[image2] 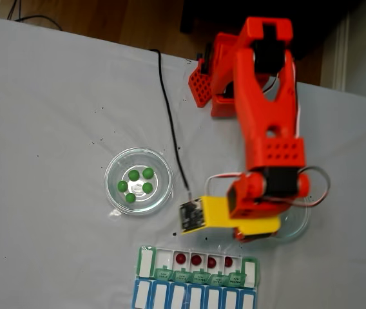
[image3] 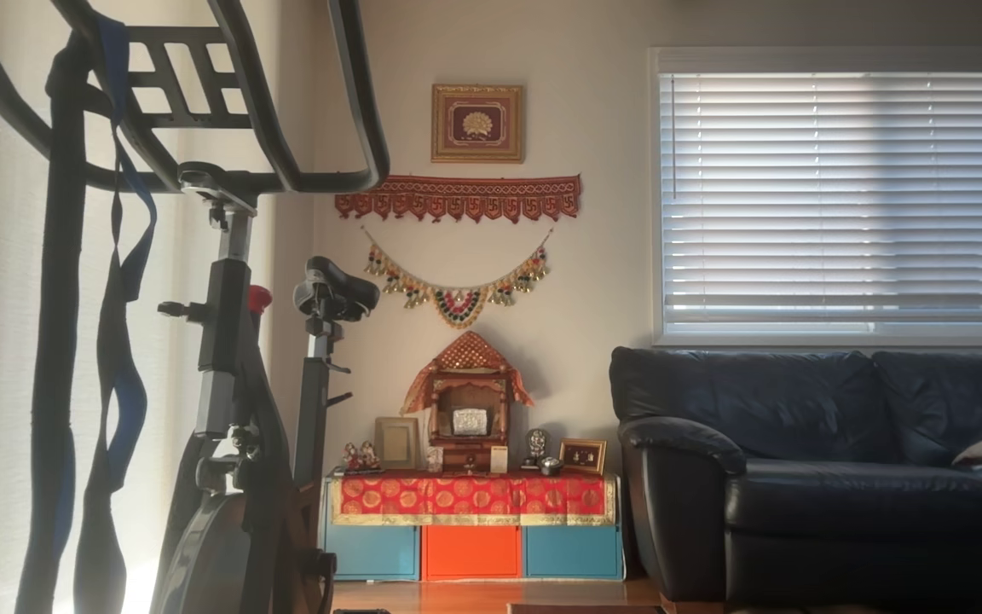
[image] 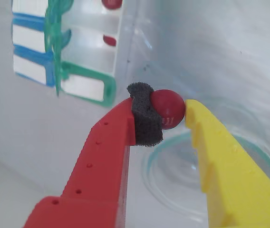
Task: Sort medicines into box.
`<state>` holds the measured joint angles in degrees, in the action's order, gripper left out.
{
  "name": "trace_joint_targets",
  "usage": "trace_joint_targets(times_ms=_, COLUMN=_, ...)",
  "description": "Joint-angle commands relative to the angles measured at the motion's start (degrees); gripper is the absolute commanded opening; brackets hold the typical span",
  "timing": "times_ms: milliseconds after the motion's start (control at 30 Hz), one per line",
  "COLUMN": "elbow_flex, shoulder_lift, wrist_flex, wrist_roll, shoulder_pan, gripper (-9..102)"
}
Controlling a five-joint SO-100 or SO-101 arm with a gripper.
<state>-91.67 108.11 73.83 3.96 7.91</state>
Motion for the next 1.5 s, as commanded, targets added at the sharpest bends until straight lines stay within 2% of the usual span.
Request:
trace_joint_targets(times_ms=0, elbow_flex=8.79, shoulder_lift=-4.22, wrist_flex=-2.29, wrist_roll=1.93, shoulder_pan=-5.89, gripper=1)
trace_joint_targets(times_ms=133, elbow_flex=14.85, shoulder_lift=-13.62, wrist_flex=-5.36, wrist_roll=4.48, shoulder_pan=-11.07, gripper=1)
trace_joint_targets(times_ms=367, elbow_flex=26.28, shoulder_lift=-23.2, wrist_flex=-3.96, wrist_roll=5.98, shoulder_pan=-15.73, gripper=1)
trace_joint_targets(times_ms=900, elbow_flex=35.86, shoulder_lift=-27.42, wrist_flex=-2.37, wrist_roll=3.25, shoulder_pan=-16.26, gripper=1)
trace_joint_targets(times_ms=1467, elbow_flex=24.87, shoulder_lift=-24.43, wrist_flex=-15.03, wrist_roll=1.93, shoulder_pan=-14.59, gripper=1)
